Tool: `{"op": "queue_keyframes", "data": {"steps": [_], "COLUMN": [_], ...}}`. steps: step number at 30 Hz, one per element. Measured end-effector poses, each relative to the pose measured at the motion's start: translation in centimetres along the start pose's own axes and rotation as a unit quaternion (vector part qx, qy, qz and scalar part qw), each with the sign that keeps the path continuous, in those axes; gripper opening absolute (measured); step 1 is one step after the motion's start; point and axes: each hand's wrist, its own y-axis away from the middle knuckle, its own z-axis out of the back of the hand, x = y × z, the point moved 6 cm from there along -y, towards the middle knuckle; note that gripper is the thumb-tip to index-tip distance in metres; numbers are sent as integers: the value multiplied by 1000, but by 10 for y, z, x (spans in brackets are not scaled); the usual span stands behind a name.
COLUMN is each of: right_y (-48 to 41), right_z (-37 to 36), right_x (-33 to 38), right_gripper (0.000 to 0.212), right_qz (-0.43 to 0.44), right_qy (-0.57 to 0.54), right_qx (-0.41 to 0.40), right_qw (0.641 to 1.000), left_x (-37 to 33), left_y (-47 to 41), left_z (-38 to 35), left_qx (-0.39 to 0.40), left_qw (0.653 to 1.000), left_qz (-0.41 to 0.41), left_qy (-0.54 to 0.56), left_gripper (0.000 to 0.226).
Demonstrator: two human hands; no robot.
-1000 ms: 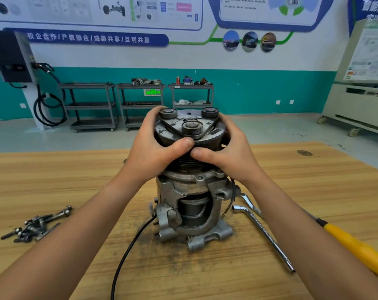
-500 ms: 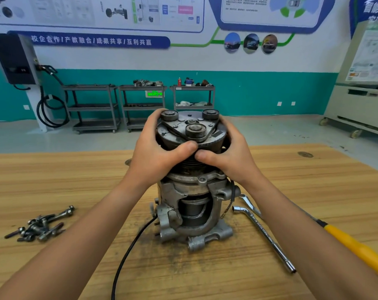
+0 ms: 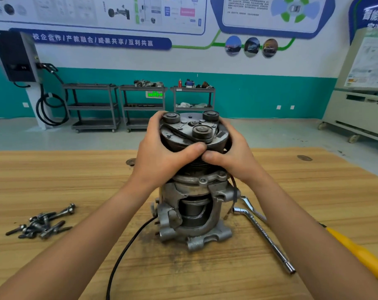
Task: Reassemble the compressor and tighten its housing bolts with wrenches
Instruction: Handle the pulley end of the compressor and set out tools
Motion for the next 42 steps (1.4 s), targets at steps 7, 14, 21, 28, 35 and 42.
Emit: {"op": "queue_keyframes", "data": {"steps": [7, 14, 21, 28, 35, 42], "right_y": [2, 46, 63, 64, 82, 74], "right_z": [15, -8, -17, -15, -13, -1], "right_x": [-13, -6, -8, -13, -17, -9], "right_gripper": [121, 99, 81, 75, 80, 107], "right_qz": [-98, -82, -95, -102, -100, -107], "right_qy": [34, 85, 97, 69, 37, -48], "right_qx": [108, 55, -65, -143, -194, -149], "right_qw": [989, 991, 989, 982, 975, 982], "left_x": [-1, 41, 52, 48, 67, 80], "left_y": [14, 40, 41, 40, 31, 17], "left_z": [12, 21, 15, 12, 21, 30], "left_qx": [50, 138, 78, 27, -8, 29], "left_qw": [997, 983, 993, 997, 995, 989], "left_qz": [12, 110, 94, 65, 96, 138], "left_qy": [-57, -48, -11, 2, 29, 51], "left_gripper": [94, 92, 49, 49, 58, 16]}}
